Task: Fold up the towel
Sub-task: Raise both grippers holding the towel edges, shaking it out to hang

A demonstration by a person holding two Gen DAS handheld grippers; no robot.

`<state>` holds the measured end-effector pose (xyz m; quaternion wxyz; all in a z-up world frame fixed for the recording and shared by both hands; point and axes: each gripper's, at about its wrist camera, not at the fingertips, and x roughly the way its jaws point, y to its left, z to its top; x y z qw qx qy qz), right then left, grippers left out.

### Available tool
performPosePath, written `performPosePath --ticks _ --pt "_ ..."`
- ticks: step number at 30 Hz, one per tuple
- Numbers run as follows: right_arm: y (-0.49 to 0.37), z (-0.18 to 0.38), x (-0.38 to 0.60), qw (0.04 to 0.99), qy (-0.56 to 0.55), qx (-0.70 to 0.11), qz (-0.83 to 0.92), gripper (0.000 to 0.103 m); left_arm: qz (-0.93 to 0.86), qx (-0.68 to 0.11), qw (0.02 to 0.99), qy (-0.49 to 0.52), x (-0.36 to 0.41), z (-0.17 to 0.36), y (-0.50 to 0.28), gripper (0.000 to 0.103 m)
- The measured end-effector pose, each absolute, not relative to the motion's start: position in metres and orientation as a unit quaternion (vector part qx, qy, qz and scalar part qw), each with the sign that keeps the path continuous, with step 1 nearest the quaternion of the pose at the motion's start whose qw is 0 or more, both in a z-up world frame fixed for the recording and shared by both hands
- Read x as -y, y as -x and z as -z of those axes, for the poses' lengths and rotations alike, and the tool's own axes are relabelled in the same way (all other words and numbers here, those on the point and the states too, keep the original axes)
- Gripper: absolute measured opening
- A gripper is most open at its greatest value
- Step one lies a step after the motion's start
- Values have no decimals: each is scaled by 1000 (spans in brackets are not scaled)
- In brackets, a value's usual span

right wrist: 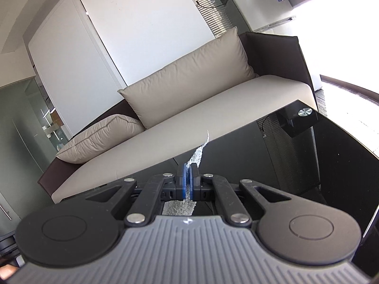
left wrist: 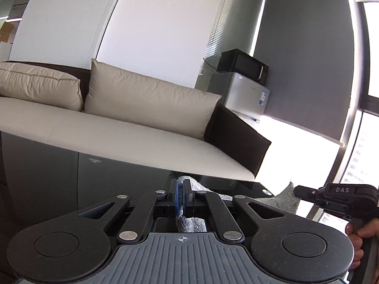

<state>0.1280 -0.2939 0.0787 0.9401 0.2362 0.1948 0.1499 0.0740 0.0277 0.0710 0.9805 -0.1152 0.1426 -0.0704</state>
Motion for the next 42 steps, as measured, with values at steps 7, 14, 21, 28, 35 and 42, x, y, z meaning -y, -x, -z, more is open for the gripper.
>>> performPosePath --ticks 7,14,21,28,35,42 --pt "-111 -106 298 944 -242 -162 -158 2 70 -115 985 107 -19 -94 -61 3" --pt "-93 -138 298 949 -230 -133 -172 2 54 -89 990 98 -10 -118 -49 3" --pt "-79 -162 299 951 -224 -108 -183 2 51 -66 992 91 -5 -137 -38 3" --pt "-69 -178 302 952 -221 -92 -190 2 48 -51 994 86 0 -151 -28 3" --pt "-60 -188 303 953 -219 -84 -191 2 36 -42 995 81 0 -160 -21 3" --pt "-40 -207 303 959 -205 -71 -185 2 32 -29 996 75 2 -172 -9 3"
